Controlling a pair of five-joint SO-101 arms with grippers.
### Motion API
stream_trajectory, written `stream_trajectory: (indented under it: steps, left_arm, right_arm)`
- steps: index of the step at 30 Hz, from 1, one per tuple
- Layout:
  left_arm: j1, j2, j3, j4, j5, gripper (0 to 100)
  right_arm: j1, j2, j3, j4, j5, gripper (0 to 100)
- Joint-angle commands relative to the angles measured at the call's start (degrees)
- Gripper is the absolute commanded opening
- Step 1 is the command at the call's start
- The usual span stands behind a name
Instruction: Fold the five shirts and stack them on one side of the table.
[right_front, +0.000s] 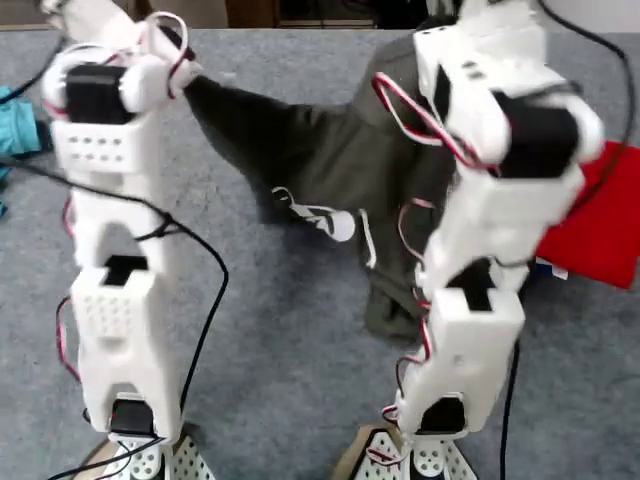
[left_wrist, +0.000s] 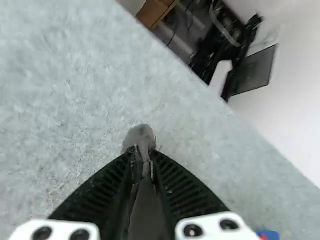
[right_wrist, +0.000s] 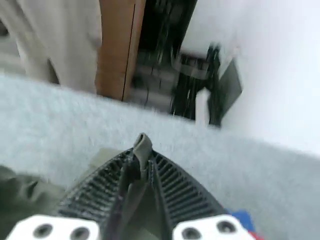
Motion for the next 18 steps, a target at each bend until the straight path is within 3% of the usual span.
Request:
stream_trajectory:
  steps: [1,6,11,18]
  left_arm:
    - [-1.0,-16.7,10.5,0.8,-2.5,2]
    - [-1.0,-35.1,24.3,0.4,-8.8,2]
    - [-1.0,-48.7,30.0,0.4,-17.4,2]
    - [-5.6,-63.2,33.8,0.4,-20.0,2]
  right_arm:
    - [-1.0,-9.5,-2.2,0.9,-0.7,0.2]
    - [-1.0,-17.5,-2.2,1.0,-0.7,0.2]
    - [-1.1,-24.6,-2.2,1.0,-0.7,0.2]
    - [-1.1,-32.3,-2.1,0.9,-0.4,0.2]
